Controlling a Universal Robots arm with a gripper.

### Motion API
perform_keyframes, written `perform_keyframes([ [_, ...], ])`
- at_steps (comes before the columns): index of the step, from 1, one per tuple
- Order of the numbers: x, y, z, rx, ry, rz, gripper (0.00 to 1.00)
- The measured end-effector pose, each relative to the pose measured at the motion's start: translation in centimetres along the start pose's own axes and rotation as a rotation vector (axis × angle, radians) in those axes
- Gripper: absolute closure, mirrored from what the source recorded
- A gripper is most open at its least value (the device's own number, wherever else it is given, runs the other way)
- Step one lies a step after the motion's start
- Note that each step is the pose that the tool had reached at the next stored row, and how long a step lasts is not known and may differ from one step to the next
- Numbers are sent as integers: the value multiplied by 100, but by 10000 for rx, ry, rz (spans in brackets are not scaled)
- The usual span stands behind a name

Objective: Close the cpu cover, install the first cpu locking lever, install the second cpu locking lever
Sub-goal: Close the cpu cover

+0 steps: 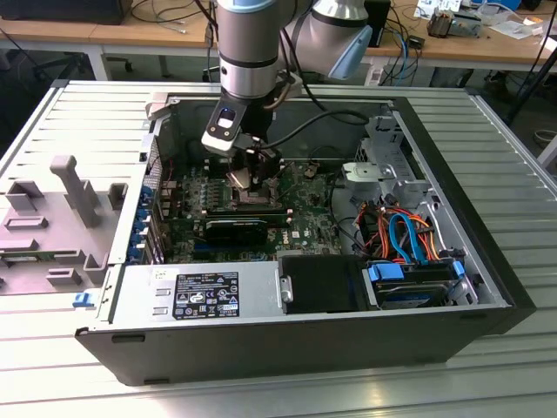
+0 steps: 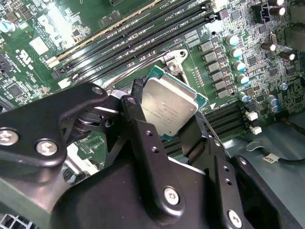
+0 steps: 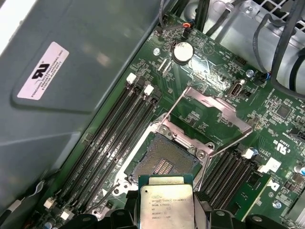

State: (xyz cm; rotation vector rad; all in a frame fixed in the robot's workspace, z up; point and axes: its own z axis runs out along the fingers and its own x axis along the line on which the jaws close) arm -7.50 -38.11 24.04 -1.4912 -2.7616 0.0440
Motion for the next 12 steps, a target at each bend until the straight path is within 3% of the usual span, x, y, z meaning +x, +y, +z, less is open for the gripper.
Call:
perform_keyframes([
  [12,0,1,15,23,-8,657,45],
])
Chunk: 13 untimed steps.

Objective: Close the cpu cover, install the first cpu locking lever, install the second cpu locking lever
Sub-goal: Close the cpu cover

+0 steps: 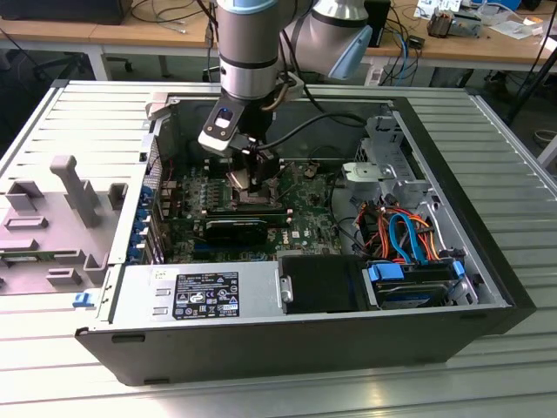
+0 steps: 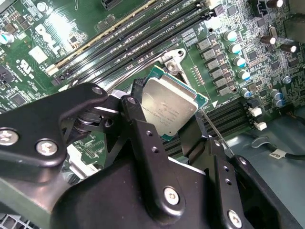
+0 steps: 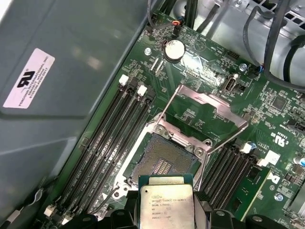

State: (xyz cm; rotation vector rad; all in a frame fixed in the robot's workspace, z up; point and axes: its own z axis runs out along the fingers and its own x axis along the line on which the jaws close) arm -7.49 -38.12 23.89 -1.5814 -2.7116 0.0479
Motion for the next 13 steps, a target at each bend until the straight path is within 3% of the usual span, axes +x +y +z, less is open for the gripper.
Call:
perform_keyframes([
  [13,0,0,17,25,13,1119,45],
])
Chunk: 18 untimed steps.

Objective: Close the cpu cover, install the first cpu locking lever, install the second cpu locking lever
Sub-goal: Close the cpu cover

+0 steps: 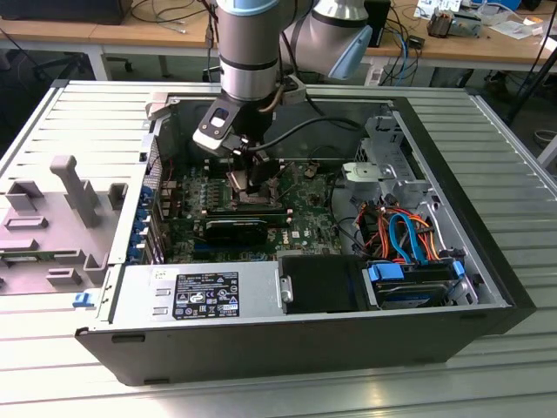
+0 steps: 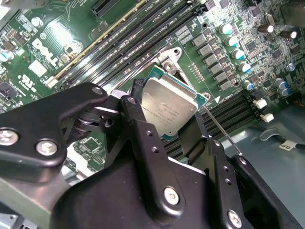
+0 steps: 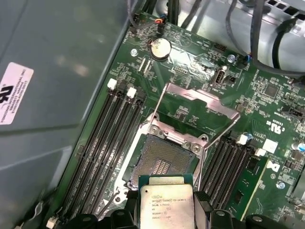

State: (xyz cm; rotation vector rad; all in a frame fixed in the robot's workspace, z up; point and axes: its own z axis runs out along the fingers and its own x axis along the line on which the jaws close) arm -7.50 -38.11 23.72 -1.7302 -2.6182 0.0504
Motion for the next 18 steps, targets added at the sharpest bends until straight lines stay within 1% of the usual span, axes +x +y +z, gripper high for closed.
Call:
perform_keyframes([
  [6,0,0,10,16,6,657,45],
  [16,0,1,22,35,13,1462,45],
  [18,1,1,26,44,8,1743,45],
])
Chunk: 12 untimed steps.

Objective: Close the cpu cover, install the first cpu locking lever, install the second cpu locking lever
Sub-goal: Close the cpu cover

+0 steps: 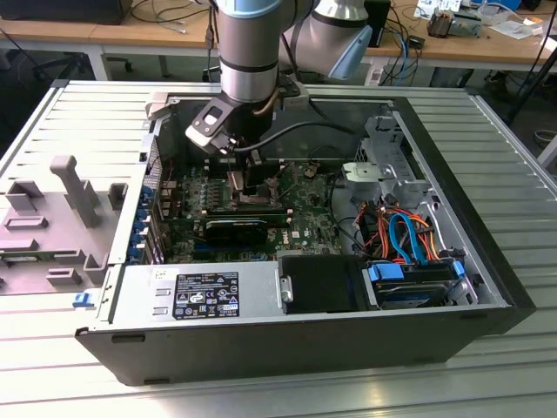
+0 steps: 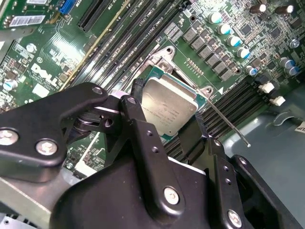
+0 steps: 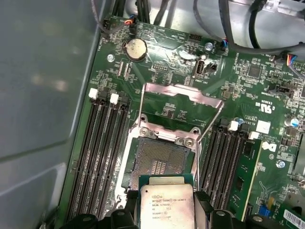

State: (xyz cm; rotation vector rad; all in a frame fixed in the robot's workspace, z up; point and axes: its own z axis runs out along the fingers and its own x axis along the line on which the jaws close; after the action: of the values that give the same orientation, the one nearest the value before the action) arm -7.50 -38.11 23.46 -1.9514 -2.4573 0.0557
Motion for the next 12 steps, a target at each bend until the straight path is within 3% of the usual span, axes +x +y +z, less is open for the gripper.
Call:
perform_keyframes([
  [12,0,0,14,29,-8,1043,45],
])
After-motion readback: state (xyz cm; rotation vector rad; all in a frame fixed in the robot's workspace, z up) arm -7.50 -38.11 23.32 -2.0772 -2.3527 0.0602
